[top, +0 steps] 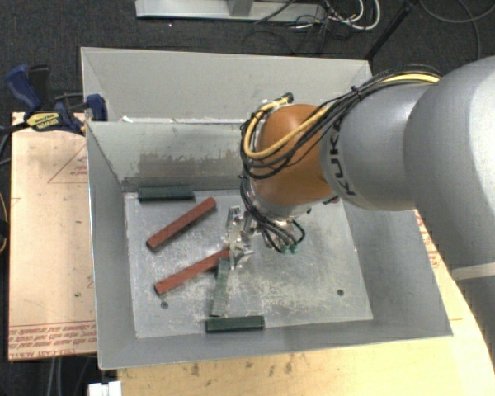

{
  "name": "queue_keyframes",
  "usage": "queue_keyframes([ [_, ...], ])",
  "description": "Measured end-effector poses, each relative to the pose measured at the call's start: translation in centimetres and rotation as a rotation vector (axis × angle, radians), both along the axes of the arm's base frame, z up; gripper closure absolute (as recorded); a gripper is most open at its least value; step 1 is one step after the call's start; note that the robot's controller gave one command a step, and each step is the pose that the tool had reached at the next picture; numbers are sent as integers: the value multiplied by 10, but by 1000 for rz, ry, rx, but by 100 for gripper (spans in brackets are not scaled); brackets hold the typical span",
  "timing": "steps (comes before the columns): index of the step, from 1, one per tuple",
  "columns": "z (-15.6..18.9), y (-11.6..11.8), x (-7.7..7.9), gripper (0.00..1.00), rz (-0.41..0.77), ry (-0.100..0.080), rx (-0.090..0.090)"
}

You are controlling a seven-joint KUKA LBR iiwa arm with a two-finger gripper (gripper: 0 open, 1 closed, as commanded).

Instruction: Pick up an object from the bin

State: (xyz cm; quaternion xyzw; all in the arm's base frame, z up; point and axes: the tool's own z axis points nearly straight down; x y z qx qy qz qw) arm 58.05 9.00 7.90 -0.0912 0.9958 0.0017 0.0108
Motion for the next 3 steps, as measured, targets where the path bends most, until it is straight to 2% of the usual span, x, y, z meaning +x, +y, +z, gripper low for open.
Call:
queue_keyframes([
  [1,0,0,0,100,0,0,0],
  [2,16,-20,5,100,173,22,-3],
  [3,226,-6,-12,100,21,9,-3],
])
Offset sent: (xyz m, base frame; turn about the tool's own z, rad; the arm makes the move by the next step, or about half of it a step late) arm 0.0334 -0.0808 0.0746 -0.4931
